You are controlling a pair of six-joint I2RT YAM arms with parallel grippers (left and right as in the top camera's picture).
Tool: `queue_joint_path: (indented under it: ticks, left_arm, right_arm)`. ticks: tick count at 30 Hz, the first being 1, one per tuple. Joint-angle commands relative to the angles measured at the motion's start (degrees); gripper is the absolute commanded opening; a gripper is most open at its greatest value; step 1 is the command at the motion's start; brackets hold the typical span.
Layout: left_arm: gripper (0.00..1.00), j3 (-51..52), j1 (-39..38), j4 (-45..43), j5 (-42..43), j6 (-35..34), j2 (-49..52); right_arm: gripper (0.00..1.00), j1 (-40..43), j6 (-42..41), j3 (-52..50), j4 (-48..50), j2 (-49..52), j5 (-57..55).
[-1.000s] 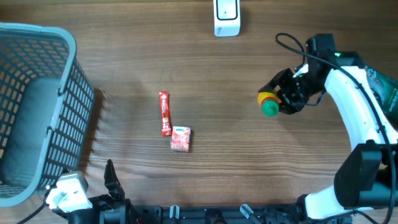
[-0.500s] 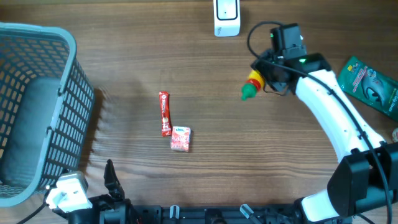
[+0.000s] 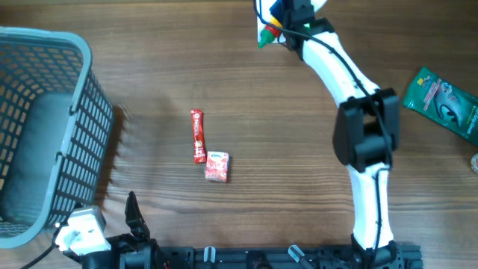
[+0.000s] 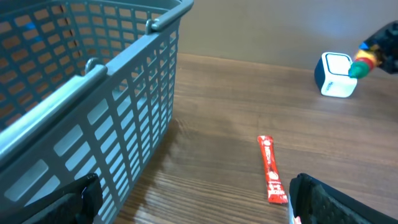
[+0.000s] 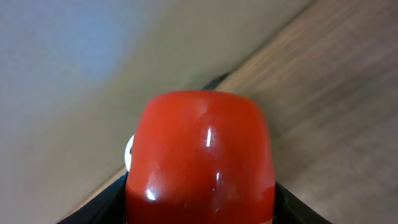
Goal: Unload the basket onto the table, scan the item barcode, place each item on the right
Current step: 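Lift the Sriracha bottle and hold it at the scanner, then carry the Sriracha bottle to the right edge and release it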
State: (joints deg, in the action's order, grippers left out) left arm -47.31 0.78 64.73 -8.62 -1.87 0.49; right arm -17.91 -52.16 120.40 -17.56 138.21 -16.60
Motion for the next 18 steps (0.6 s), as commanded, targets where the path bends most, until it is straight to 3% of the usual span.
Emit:
queue_joint_path:
  ticks: [1, 7, 14, 18]
  left_arm:
    - [1.0, -0.1, 0.3, -0.1, 0.3, -0.3, -0.2]
    - [1.0, -0.1, 0.3, -0.2, 0.3, -0.3, -0.2]
    - [1.0, -0.1, 0.2, -0.1, 0.3, -0.3, -0.2]
    - [1.0, -0.1, 0.2, -0.2, 0.3, -0.3, -0.2]
  right_arm:
    - [0.18, -0.1, 1.0, 6.0, 5.0, 5.8, -3.3]
    - [0.21, -0.1, 1.1, 6.1, 5.4, 6.4, -2.3]
    - [0.17, 6.1, 2.5, 16.2, -20.6, -0.1, -6.1]
    - [0.18, 19.5, 2.1, 16.1, -36.1, -3.1, -8.3]
